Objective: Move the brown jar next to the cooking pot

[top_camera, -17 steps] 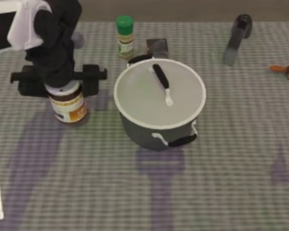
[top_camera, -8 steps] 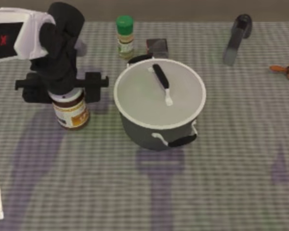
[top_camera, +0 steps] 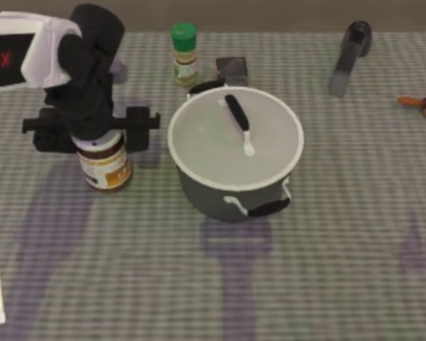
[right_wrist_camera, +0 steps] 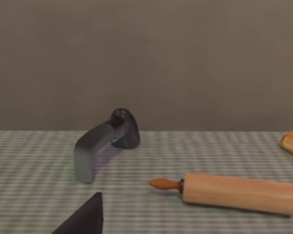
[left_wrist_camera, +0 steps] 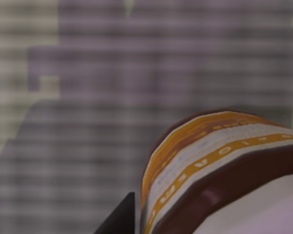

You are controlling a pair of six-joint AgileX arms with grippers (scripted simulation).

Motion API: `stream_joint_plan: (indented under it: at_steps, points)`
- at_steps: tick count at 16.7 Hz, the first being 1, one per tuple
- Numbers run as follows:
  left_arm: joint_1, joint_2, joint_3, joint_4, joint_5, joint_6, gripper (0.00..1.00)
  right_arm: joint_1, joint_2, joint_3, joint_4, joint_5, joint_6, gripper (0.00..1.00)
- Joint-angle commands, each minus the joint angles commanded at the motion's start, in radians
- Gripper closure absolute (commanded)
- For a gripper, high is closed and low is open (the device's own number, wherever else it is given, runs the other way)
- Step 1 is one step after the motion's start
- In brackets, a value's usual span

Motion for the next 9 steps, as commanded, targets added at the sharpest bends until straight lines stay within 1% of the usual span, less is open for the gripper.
stream_joint_plan:
  at_steps: [3, 4, 9]
  points:
    - [0.0, 0.0, 0.0, 0.0, 0.0, 0.0, 0.02, 0.0, 0.0, 0.0, 0.0, 0.0, 0.0, 0.0]
    - [0.0, 0.0, 0.0, 0.0, 0.0, 0.0, 0.0, 0.0, 0.0, 0.0, 0.0, 0.0, 0.0, 0.0]
    - [0.0, 0.0, 0.0, 0.0, 0.0, 0.0, 0.0, 0.0, 0.0, 0.0, 0.0, 0.0, 0.0, 0.0]
